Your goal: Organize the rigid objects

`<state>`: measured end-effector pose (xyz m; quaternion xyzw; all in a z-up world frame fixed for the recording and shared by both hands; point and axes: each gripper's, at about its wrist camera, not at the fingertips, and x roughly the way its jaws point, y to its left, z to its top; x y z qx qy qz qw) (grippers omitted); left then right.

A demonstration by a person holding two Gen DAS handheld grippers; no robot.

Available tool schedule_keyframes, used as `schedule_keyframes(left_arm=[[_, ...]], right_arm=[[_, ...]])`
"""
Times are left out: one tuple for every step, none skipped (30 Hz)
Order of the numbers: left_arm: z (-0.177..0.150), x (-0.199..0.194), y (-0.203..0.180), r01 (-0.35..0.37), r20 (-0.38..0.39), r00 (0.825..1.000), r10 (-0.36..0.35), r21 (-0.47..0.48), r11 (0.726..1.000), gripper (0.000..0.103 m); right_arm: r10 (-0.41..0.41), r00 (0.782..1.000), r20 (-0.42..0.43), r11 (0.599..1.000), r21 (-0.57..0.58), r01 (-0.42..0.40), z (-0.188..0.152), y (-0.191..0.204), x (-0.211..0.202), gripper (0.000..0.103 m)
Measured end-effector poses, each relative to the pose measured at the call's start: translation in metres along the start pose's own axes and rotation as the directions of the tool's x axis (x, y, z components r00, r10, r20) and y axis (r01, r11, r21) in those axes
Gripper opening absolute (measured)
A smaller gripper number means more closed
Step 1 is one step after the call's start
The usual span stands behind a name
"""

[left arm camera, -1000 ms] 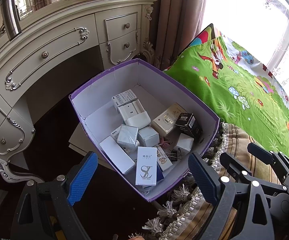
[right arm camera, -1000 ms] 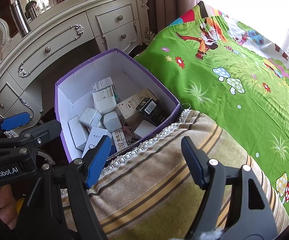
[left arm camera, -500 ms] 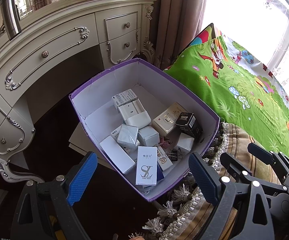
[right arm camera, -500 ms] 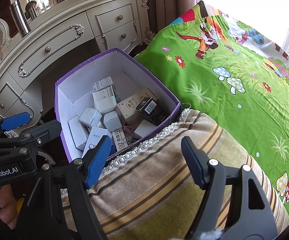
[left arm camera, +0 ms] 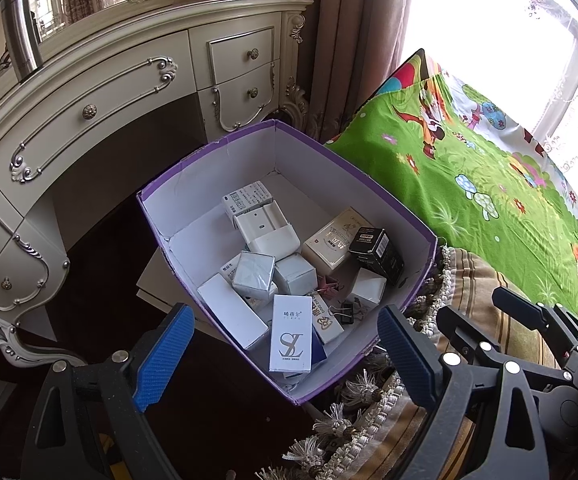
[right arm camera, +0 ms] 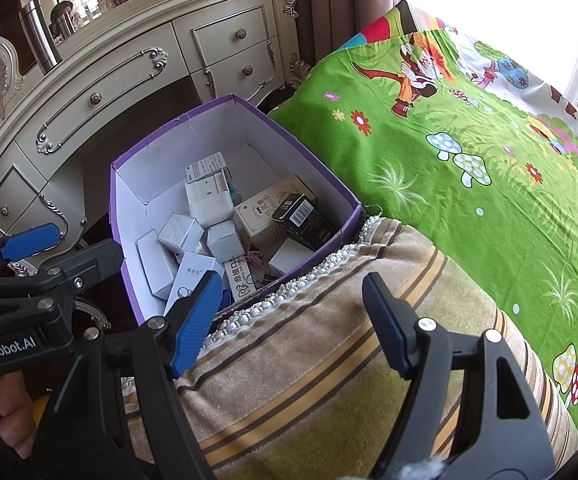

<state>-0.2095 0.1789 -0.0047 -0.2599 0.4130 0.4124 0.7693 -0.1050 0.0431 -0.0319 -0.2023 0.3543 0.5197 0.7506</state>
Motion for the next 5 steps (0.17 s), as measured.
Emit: schedule_keyframes(left_arm=[[0.0,-0.0008,-0.0007,-0.005,0.005,1.0,0.005,0.0,1.0,0.095],[-0.0004,-0.0018,-0.0015,-0.008,0.01,1.0,0.008,0.0,1.0,0.096],[-0.0002,-0.0027,-0.0021,-0.007,0.012,1.0,0.007,0.001,1.0,0.098],[0.0003,-0.0038,-0.0029,0.0,0.012,1.0,0.0,0.002,1.0,0.099],[0.0011,-0.005,-0.0041,0.02,0.007,1.0,-0.02,0.002,1.0,0.1]], right_arm=[[0.001,1.0,0.0,1.0,0.001,-0.001,-0.001,0.0,0.0002,0.075],[0.003,1.0,-0.001,1.0,0.002,-0.003,-0.0017,0.0002,0.0004,0.075],[0.004,1.0,-0.001,1.0,0.003,-0.004,-0.0023,0.0004,0.0009,0.075],[0.004,1.0,-0.002,1.0,0.006,-0.004,-0.0024,-0.0002,0.0007,0.075],[0.008,1.0,-0.005,1.0,0.013,-0.008,-0.0028,-0.0014,0.0001,0.075]])
